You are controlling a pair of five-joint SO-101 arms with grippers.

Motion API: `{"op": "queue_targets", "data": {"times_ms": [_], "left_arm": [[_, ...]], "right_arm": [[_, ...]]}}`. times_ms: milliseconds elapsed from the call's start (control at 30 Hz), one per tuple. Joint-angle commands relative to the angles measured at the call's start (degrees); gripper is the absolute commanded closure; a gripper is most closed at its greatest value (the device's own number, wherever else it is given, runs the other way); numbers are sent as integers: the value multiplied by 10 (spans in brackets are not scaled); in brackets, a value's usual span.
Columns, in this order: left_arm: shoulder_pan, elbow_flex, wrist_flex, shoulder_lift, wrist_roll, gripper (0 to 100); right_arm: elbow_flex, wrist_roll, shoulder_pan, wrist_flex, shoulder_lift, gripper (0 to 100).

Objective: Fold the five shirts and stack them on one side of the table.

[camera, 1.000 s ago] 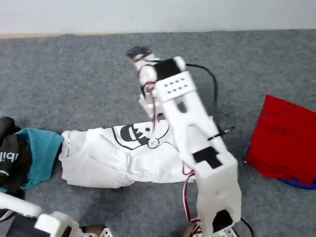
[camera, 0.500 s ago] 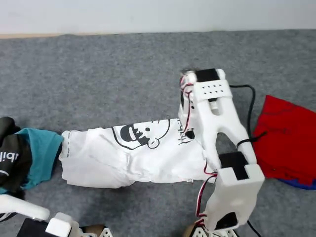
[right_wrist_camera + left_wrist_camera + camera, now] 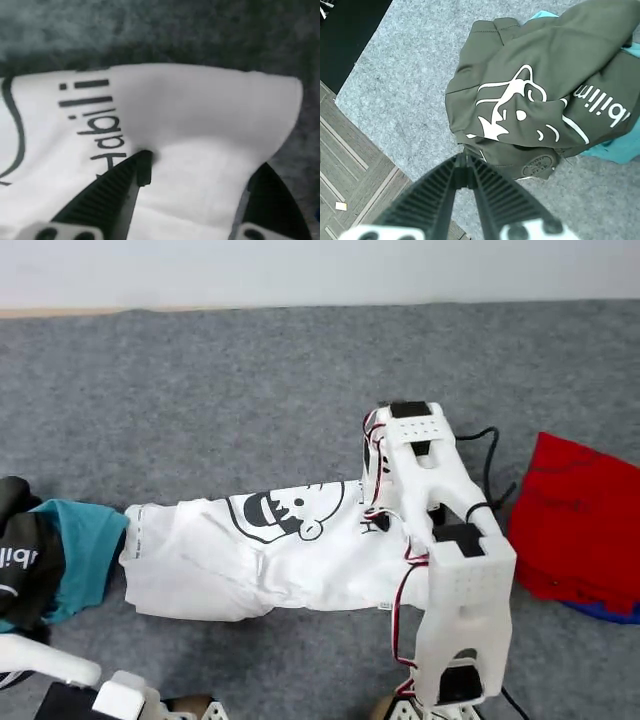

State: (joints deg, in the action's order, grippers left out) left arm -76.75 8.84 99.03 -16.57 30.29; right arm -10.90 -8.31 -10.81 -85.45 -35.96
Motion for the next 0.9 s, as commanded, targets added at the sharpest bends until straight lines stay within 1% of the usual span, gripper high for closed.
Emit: {"op": "queue_targets", "data": {"times_ms": [0,33,133,167,233,300,400,567,733,800,867], "left_arm": [[-3,4,14,-21,-6,992],[-3,4,14,-21,-6,992],[-3,4,14,-21,-6,992],[-3,4,14,-21,-6,992],[-3,4,14,-21,-6,992],[-3,4,14,-21,-6,992],[-3,4,14,-21,-6,992],[-2,6,14,-21,-6,992],[-1,7,14,-21,-6,992],[-2,7,14,-21,-6,992],[-3,7,15,-21,-6,992]], "right_arm": [[-13,-9,16,-22,-17,712],[-18,-8,17,-29,-19,756],[-23,-7,28,-36,-17,946],[-23,-4,34,-33,-16,996],[-22,18,46,-36,-15,972],[-21,47,61,-37,-14,992],[-25,75,86,-51,-13,988],[-43,142,155,-80,-12,988],[-137,236,243,-116,-13,988],[-180,271,258,-145,-15,989],[-208,297,255,-175,-15,989]]}}
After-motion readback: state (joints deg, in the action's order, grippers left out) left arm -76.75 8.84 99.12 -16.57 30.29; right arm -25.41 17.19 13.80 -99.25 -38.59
